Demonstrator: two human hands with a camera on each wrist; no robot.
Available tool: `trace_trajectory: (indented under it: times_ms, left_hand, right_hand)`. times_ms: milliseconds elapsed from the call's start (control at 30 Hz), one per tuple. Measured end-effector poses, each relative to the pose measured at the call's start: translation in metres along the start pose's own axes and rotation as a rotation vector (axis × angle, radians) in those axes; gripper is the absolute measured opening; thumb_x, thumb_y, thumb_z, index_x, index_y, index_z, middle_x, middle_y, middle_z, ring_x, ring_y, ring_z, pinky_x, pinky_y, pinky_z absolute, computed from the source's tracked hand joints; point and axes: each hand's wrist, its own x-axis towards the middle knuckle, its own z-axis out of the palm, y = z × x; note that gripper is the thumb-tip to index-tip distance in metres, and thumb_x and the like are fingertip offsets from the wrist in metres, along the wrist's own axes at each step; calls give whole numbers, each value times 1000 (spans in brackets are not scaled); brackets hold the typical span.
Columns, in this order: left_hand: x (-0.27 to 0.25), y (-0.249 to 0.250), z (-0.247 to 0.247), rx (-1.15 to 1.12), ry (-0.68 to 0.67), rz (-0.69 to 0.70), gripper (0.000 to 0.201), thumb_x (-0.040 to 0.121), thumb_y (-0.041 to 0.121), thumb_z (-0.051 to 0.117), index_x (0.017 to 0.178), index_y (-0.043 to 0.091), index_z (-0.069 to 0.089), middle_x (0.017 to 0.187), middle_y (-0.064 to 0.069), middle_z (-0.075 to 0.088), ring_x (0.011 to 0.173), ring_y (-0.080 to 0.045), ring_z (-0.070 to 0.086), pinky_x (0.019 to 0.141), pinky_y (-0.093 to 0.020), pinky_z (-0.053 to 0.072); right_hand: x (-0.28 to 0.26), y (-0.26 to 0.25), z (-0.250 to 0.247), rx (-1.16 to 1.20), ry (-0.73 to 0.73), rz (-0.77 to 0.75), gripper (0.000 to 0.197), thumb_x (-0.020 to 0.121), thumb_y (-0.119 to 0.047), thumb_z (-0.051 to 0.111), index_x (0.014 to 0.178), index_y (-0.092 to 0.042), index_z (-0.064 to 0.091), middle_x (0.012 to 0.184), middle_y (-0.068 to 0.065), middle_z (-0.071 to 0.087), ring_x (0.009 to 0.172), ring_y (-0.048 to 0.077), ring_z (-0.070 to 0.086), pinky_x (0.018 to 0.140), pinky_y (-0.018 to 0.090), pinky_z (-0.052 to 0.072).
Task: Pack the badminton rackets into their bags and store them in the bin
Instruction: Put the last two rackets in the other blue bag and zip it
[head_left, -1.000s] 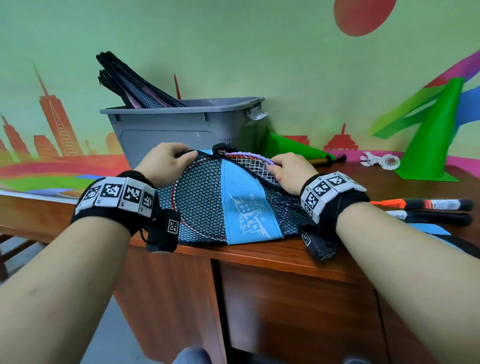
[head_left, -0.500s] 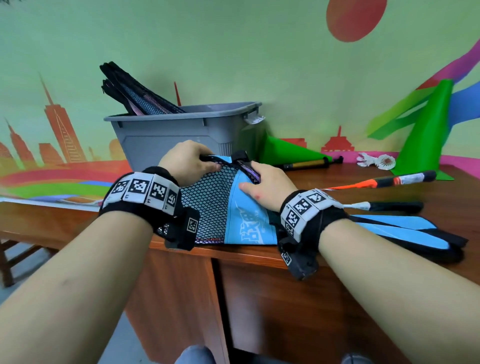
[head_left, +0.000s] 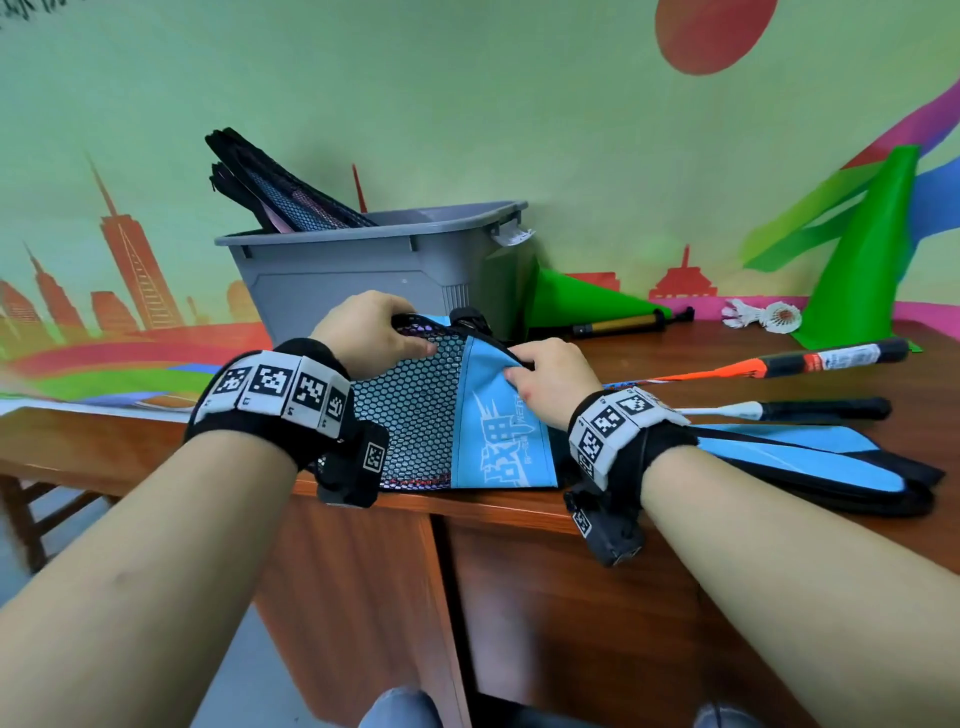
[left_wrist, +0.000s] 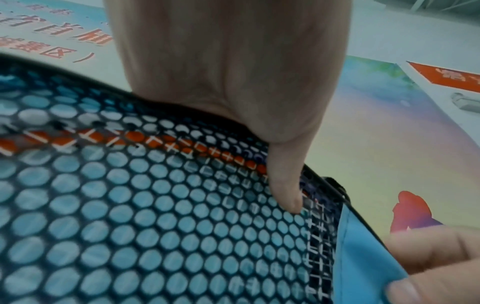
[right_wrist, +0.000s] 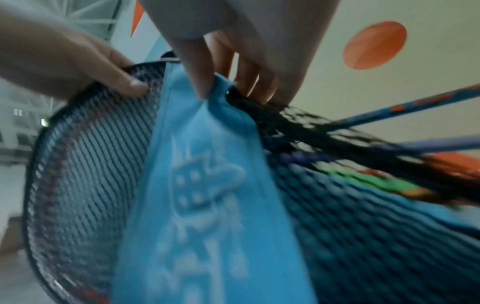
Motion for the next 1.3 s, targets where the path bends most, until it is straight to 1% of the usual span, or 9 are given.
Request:
trace_trajectory:
  times_ms: [233,300,400,533,700,900,967,1100,1300]
  left_hand:
    - [3,1,5,-31,4,-15,20,80,40,71,83,22,63,70,5,59,67,-18,54,61,-28,39]
    - [4,0,6,-25,4,-20,21,79,42,71,80,23,62,69,7,59,67,-19,54,62,-29,41]
    - [6,-1,8,-16,7,-22,21,79,42,71,77,25,59,66,9,57,66,-19,53,62,-28,38]
    - [7,0,8,3,12,-27,21,80,43,69,79,26,58,67,10,56,67,-18,53,61,-27,35]
    - [5,-6,7,-39,10,-25,20,81,42,69,75,27,57,67,9,57,64,-14,52,61,-27,35]
    - [4,-11,8,-72,15,-26,19,81,41,69,81,25,59,68,9,57,66,-16,53,62,-27,36]
    - [4,-10,9,-69,19,-28,19,82,42,68,82,25,59,69,9,57,68,-17,54,63,-27,37]
    - [3,-11,10,-37,43,-24,21,82,45,67,85,26,60,76,5,60,76,-20,56,64,-27,39]
    - [-2,-12,9,-34,109,-22,26,81,51,65,75,26,59,67,8,56,73,-22,55,58,-27,34]
  right_hand:
    - [7,-36,-12,293,70,-36,54,88,-8,53,141,-14,43,138,2,51,106,18,60,93,25,45]
    - [13,-36,-17,213,85,-33,37,91,-11,54,128,-9,58,128,8,60,114,22,57,103,29,42]
    - [12,-37,-18,195,18,-45,22,90,-12,56,107,-10,71,102,11,71,98,28,63,88,34,50]
    - [12,-46,-17,208,30,-119,25,90,-10,57,112,-6,69,113,9,68,106,21,60,92,26,43]
    - [24,-53,-12,142,50,-117,18,89,-10,58,94,-1,72,94,14,71,87,24,62,83,33,49]
    - [28,-62,-10,221,12,11,19,86,-1,55,78,14,62,68,13,45,62,14,41,52,24,29]
    - [31,-67,-8,258,30,49,20,82,8,53,62,7,51,57,9,32,48,10,33,44,21,25]
    - [37,-70,-2,227,73,117,41,83,0,54,47,-11,36,51,4,32,50,17,29,47,26,23]
    - [36,-71,-14,186,74,86,33,85,3,48,53,-4,42,51,4,31,51,17,29,42,21,24]
